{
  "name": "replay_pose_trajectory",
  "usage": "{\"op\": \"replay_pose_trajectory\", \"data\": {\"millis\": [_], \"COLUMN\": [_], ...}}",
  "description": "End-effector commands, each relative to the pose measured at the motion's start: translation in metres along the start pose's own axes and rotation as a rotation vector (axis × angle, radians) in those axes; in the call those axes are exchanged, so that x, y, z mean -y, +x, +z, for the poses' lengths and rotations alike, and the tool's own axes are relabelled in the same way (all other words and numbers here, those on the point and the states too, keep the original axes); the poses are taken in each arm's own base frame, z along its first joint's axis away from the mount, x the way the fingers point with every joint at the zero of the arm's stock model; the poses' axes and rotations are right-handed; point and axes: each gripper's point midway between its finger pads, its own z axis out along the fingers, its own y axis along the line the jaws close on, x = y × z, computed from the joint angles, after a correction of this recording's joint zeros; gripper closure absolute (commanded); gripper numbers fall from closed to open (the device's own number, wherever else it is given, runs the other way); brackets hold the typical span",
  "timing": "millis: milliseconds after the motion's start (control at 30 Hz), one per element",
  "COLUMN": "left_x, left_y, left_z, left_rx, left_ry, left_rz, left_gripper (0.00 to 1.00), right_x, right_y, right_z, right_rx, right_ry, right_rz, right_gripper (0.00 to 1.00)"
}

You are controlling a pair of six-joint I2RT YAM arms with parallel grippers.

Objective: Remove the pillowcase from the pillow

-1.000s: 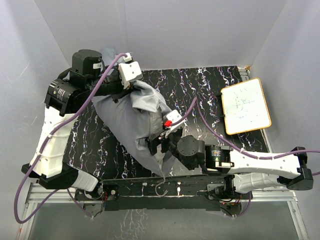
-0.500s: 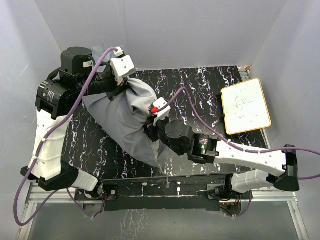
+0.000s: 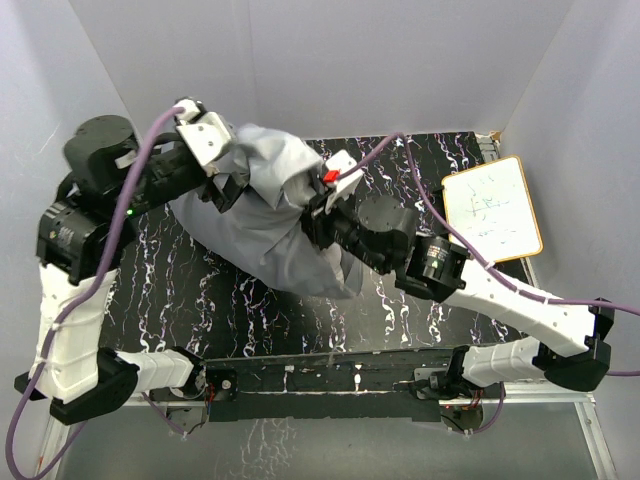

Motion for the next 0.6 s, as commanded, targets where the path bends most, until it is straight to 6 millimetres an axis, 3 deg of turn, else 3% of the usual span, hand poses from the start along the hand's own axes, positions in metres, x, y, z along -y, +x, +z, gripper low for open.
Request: {"op": "replay_pose_trajectory", "data": {"millis": [0, 67, 167, 367, 467, 567], "left_x": [0.049, 0.040, 0.016, -0.032, -0.054, -0.072], "left_y": [-0.016, -0.015, -0.030, -0.050, -0.047, -0.030], "left_z": [-0.027, -0.030, -0.036, -0.019, -0.007, 0.005], "left_rx": [0.036, 0.035, 0.120, 0.213, 0.214, 0.163], "left_ry": [0.203, 0.143, -0.009, -0.220, -0.315, -0.404], "left_rz": [-0.112, -0.102, -0.078, -0.160, -0.189, -0.191], "left_gripper": [0.04, 0.03, 0.03, 0.04, 0.08, 0.13], "right_x": [0.011, 0.008, -0.004, -0.035, -0.046, -0.053], "right_y": [-0.105, -0.111, -0.112, -0.112, -0.114, -0.115], "right_z": [0.003, 0.012, 0.029, 0.057, 0.062, 0.063], "right_rx": [0.266, 0.261, 0.241, 0.204, 0.205, 0.212], "right_ry": [0.049, 0.055, 0.025, -0.075, -0.114, -0.141], "right_rz": [0.107, 0.122, 0.159, 0.204, 0.224, 0.244], "right_gripper": [0.92, 0.92, 0.92, 0.92, 0.92, 0.92]}}
